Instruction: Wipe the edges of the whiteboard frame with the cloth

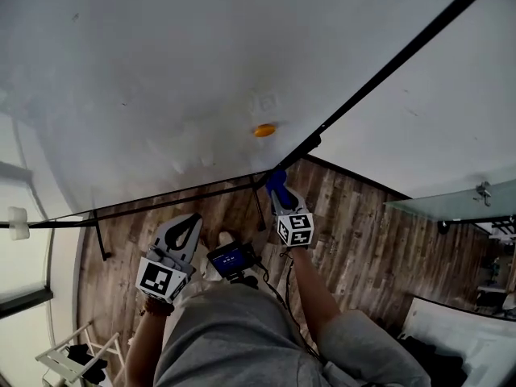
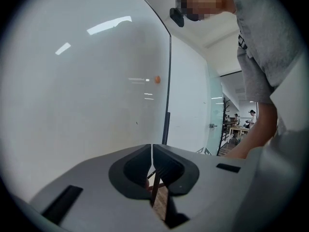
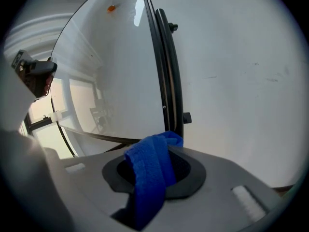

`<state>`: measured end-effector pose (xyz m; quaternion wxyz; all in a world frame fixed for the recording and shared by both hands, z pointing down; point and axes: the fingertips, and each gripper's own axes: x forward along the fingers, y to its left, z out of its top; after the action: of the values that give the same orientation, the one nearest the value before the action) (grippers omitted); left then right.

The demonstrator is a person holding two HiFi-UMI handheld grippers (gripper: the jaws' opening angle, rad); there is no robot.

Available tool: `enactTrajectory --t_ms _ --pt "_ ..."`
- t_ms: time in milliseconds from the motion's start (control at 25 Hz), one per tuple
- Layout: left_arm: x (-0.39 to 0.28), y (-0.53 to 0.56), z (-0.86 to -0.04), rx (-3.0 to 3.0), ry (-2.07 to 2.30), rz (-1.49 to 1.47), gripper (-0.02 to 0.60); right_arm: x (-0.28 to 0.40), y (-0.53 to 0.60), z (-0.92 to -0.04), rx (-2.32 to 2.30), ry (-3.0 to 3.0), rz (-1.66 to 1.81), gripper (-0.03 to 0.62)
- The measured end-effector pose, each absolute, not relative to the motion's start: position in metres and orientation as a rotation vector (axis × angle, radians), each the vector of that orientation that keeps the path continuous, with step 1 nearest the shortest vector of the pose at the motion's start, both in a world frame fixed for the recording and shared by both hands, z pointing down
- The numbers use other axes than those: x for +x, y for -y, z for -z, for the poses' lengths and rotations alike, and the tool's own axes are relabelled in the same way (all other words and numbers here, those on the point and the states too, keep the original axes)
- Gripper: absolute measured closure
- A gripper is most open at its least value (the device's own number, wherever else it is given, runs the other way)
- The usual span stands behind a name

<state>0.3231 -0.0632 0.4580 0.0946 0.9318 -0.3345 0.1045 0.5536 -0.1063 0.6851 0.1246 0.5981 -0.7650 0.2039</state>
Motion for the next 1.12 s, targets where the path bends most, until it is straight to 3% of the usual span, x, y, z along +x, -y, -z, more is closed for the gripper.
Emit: enactTrajectory --t_ms 1120 --pt "0.308 0.092 -0.487 2.744 1.001 -0.227 0.563 0.535 0.155 -0.707 1.520 2.198 -0.427 0.484"
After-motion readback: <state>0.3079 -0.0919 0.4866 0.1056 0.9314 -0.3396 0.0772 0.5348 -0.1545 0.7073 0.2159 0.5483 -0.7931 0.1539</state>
